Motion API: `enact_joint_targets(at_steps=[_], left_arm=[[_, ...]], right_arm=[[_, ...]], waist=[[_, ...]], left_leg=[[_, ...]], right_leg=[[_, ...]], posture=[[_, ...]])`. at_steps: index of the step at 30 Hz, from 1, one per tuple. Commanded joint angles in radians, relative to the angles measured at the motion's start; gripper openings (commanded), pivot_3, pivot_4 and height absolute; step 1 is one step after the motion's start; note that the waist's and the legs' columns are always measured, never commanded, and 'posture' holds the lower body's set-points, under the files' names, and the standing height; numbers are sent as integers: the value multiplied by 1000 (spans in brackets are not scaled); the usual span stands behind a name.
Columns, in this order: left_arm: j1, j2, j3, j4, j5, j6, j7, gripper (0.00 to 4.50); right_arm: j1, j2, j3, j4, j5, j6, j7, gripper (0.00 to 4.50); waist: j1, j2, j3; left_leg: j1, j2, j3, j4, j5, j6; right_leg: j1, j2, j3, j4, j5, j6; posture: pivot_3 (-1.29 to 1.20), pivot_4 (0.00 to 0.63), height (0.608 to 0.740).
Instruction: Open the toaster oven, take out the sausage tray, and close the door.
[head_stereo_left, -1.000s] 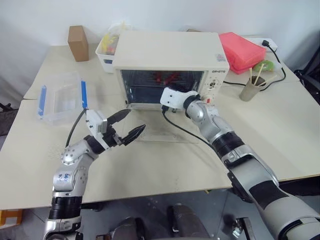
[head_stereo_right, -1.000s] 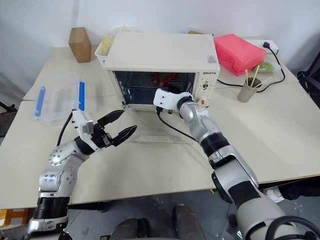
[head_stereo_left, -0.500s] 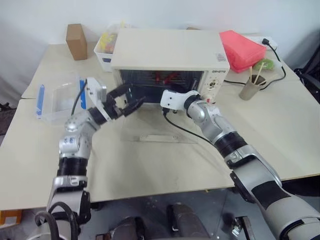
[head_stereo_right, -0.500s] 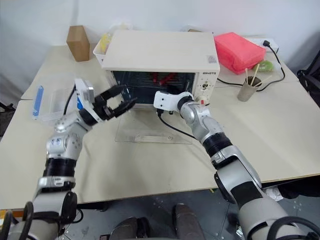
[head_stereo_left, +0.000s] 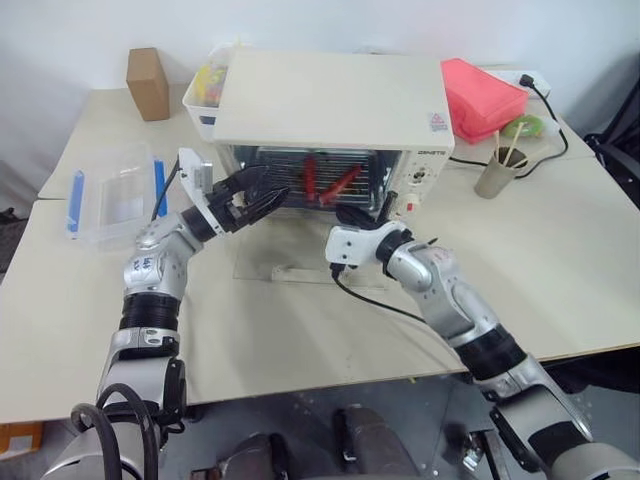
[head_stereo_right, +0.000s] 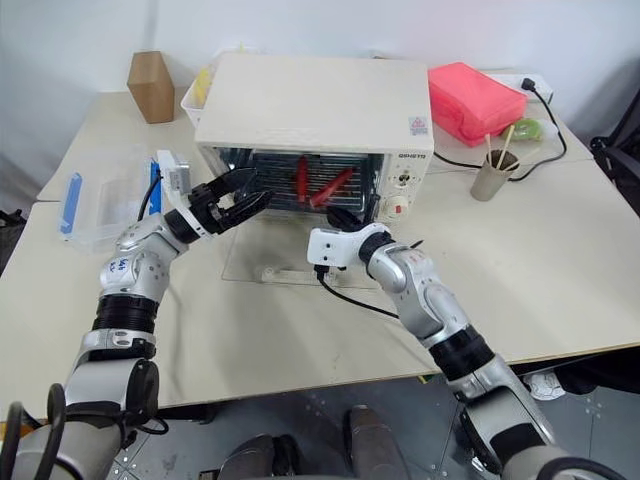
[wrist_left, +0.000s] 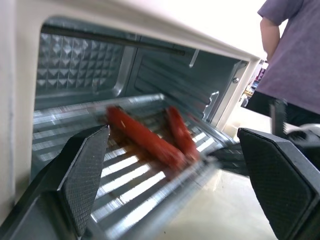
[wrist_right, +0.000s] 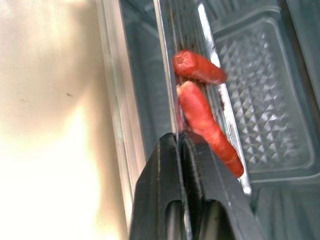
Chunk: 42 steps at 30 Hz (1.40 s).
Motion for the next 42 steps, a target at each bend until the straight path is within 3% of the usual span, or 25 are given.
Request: enact_joint_targets(at_steps=[1, 12, 19, 26, 30, 37, 41, 42], left_arm=[[-39, 8, 28, 28, -10, -2, -9, 4350], [-76, 31, 41, 108, -7, 36, -42, 4350], [-22, 140, 52, 20, -63, 398, -33, 4350], [-5, 266, 84, -87, -223, 1066, 19, 4350], [-27, 223, 159, -106, -295, 1281, 90, 4350], [-22, 113, 274, -197, -332, 1412, 231, 4350], [-9, 40, 318, -247, -368, 1438, 311, 3585], [-4, 36, 322, -247, -381, 1440, 325, 3222]], right_arm=[[77, -40, -64, -193, -12, 28, 31, 16], [273, -109, -112, -444, -42, 81, 135, 16], [334, -137, -126, -512, -44, 83, 183, 16], [348, -192, -150, -530, -5, 25, 238, 16], [316, -196, -140, -499, 15, -16, 251, 16], [267, -187, -126, -457, 39, -91, 266, 16], [264, -190, -132, -451, 71, -104, 294, 0], [265, -195, -134, -449, 73, -111, 296, 0]], waist=[[10, 0, 0], [38, -2, 1], [37, -2, 1], [38, -4, 2], [39, -4, 2], [38, -4, 2], [40, -4, 2], [37, -4, 2]], left_leg=[[0, 0, 0, 0, 0, 0], [0, 0, 0, 5, 0, 0], [0, 1, 0, 6, 0, -1], [0, 1, -2, 7, -1, -1], [0, 1, -2, 9, -1, -1], [0, 1, -3, 11, -1, -1], [1, 1, -3, 12, -1, -1], [0, 1, -3, 12, -1, -1]], right_leg=[[0, 0, 0, 0, 0, 0], [1, 1, 0, 1, 0, 0], [1, 3, 1, 2, 0, -1], [1, 3, 1, 2, -1, -2], [2, 2, 0, 4, -1, -2], [2, 2, 0, 6, -1, -2], [2, 2, 0, 7, -1, -3], [2, 2, 0, 7, -1, -3]], posture=[[0, 150, 740], [0, 150, 740], [0, 150, 740], [0, 150, 740], [0, 150, 740], [0, 150, 740], [0, 150, 740], [0, 150, 740]])
